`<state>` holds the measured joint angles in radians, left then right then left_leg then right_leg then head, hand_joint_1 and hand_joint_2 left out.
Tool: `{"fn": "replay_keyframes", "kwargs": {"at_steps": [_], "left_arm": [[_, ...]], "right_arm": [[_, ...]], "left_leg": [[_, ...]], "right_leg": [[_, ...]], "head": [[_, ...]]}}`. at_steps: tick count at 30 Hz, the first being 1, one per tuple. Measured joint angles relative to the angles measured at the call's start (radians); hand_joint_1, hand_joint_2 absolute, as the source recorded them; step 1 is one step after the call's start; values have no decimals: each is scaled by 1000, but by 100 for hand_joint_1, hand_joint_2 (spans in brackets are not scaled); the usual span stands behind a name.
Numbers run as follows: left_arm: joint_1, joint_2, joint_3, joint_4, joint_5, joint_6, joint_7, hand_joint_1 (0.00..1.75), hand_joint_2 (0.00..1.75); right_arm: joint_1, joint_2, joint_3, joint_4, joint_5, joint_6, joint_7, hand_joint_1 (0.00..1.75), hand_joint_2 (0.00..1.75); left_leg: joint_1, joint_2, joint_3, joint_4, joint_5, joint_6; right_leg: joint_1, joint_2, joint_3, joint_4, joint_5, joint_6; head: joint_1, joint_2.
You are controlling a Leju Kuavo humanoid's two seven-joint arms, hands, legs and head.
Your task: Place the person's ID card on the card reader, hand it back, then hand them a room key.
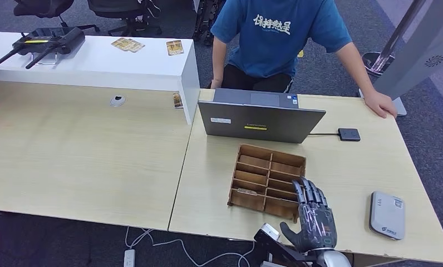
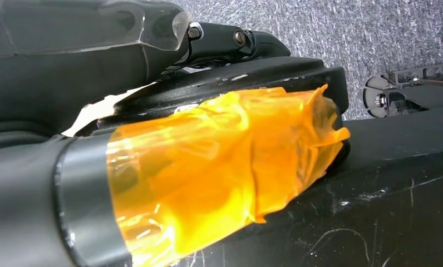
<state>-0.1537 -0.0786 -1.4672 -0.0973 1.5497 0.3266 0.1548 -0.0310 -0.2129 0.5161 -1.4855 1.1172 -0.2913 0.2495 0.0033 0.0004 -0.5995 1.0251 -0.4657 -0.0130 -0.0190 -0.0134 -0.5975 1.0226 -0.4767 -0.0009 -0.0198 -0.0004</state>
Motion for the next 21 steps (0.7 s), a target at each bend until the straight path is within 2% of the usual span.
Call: {"fn": "replay_keyframes", "kwargs": {"at_steps": [18,19,21], "left_arm": [[0,0,0,0,0,0,0,0,0],[0,0,0,0,0,0,0,0,0],[0,0,0,0,0,0,0,0,0]], "right_arm": [[-18,15,0,19,5,-7,-9,0,175],[-18,15,0,19,5,-7,-9,1,175],[-18,15,0,19,6,-5,-9,16,175]], "left_leg": [[0,0,0,0,0,0],[0,0,0,0,0,0],[0,0,0,0,0,0]], "right_leg": [[0,0,0,0,0,0],[0,0,0,0,0,0],[0,0,0,0,0,0]], "head": [[0,0],[0,0],[0,0]]}}
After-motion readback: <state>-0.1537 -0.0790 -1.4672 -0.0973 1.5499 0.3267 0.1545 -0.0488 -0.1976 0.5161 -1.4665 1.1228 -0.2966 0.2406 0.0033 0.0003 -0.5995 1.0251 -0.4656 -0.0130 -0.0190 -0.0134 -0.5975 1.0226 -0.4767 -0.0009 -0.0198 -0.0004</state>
